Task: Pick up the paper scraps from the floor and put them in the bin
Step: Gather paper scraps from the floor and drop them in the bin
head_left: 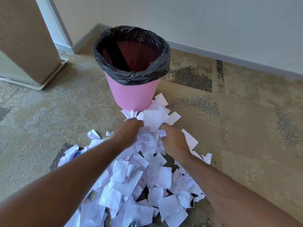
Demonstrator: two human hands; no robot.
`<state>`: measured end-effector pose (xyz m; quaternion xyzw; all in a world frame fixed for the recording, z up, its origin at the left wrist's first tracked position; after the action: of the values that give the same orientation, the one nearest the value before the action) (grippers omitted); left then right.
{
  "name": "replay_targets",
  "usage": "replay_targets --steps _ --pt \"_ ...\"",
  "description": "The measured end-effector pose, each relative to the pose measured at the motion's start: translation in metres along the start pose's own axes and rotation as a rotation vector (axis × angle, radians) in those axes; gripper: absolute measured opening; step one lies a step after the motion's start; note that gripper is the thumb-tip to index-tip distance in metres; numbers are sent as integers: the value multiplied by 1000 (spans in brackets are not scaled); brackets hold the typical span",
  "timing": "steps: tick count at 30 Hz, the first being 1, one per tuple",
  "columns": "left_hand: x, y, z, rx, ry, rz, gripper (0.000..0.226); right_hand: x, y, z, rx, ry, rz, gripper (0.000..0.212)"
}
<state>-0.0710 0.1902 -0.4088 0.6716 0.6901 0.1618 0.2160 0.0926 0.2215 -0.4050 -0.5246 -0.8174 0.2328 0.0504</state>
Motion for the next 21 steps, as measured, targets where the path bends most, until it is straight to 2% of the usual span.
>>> replay_targets --steps 7,11,15,17,19,21 --pt "-2 29 -64 -75 201 104 43 -7 -21 -58 20 234 -80 30" --pt "-8 50 -115 -77 387 224 49 -7 -38 -98 46 412 -184 30" --pt "-8 75 -177 -65 551 339 36 3 -62 -144 110 565 -261 29" --pt "-2 85 -206 -54 631 386 37 13 -77 -169 149 626 -290 30" --pt "10 85 -232 -49 715 374 39 28 -95 -191 146 671 -295 32" --pt "29 75 -252 -34 802 289 39 52 -112 -203 102 685 -306 34"
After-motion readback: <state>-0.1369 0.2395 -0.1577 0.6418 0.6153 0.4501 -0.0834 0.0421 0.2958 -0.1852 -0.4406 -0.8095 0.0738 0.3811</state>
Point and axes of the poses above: each hand's wrist, its own x-axis towards the middle knuckle, its own z-axis out of the palm, y = z × x, the point moved 8 cm from there along x, towards the middle knuckle, and after that the axes turned 6 degrees about -x, right-handed, at the moved point
